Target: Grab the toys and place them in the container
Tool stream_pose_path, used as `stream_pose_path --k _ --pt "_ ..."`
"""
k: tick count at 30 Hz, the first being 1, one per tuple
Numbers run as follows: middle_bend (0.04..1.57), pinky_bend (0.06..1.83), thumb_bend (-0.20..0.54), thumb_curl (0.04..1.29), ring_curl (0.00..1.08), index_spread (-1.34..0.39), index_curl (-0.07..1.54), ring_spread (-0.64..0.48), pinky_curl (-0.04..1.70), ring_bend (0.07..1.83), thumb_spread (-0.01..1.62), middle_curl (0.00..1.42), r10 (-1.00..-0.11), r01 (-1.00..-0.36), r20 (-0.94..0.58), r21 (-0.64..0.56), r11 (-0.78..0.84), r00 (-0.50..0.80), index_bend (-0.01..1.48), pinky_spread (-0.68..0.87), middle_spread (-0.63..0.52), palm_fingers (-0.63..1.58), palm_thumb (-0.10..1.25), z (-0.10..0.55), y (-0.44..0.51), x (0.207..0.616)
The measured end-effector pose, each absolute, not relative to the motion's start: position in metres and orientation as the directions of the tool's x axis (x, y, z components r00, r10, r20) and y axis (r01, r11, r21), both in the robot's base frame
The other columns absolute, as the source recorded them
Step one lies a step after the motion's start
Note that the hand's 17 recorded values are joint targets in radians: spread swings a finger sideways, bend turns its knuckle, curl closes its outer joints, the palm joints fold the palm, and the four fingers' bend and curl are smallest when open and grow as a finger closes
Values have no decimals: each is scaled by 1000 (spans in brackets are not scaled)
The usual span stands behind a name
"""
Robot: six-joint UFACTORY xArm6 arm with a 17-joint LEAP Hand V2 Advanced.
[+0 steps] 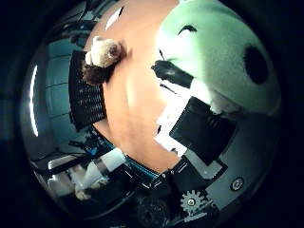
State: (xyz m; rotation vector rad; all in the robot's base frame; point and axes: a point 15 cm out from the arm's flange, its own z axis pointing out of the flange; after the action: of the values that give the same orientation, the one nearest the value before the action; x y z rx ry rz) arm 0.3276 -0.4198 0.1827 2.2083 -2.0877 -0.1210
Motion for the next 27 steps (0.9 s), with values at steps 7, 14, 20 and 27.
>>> stream_pose_path --k 7,14,20,27 --pt "1219 1298 -13 351 677 -351 895 -233 695 1373 1137 851 -995 -983 -20 153 -103 101 977 -220 -210 1078 941 242 -377 323" --pt "1236 1288 -10 363 712 -321 939 -236 813 1399 1171 894 -975 -969 26 120 -217 221 1003 -210 -210 1044 972 332 -306 339" --pt "1225 1254 -12 378 732 -312 954 -236 896 1397 1166 930 -941 -940 16 29 -339 339 1009 -214 -209 1032 987 408 -217 363" --pt "1209 1215 -13 389 747 -309 960 -237 958 1395 1175 955 -897 -896 24 -46 -441 441 1003 -222 -210 1036 994 465 -105 391"
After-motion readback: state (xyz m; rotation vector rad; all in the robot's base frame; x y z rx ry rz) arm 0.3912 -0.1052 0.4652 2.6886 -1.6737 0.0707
